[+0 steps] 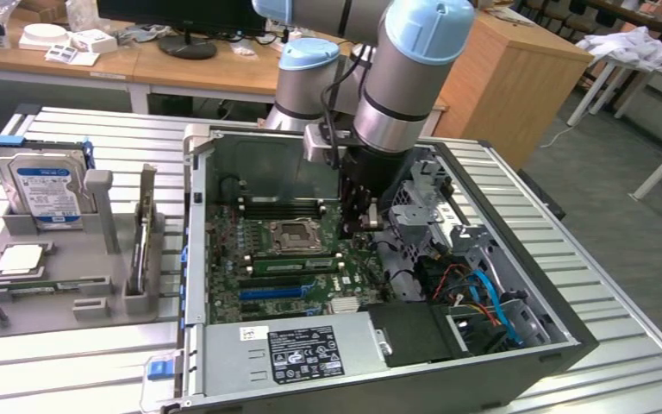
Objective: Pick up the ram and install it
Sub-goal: 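Press down the ram until it locks into place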
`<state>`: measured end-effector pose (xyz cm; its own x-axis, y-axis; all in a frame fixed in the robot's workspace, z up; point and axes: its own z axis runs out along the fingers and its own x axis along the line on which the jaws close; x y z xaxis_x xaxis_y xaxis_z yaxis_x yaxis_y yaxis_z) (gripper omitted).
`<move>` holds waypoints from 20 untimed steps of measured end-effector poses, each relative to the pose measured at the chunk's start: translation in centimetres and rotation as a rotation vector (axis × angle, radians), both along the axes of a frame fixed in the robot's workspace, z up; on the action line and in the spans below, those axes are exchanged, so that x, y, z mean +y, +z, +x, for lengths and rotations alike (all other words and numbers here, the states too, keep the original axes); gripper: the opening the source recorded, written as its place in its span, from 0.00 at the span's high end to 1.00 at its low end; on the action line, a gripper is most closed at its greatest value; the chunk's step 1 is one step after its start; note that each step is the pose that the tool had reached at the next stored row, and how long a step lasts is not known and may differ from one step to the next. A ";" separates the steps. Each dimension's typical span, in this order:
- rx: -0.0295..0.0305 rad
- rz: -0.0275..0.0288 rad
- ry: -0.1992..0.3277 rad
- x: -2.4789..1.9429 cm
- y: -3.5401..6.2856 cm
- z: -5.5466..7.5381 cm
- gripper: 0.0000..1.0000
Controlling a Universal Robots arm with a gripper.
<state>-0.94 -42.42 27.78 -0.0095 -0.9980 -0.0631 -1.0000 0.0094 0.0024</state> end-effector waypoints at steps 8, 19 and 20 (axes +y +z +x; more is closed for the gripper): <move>0.0103 -0.0013 0.000 0.00 0.00 0.6 0.89; 0.0113 -0.0115 0.000 0.23 -0.01 0.7 0.89; 0.0113 -0.0116 0.000 0.23 -0.01 0.7 0.89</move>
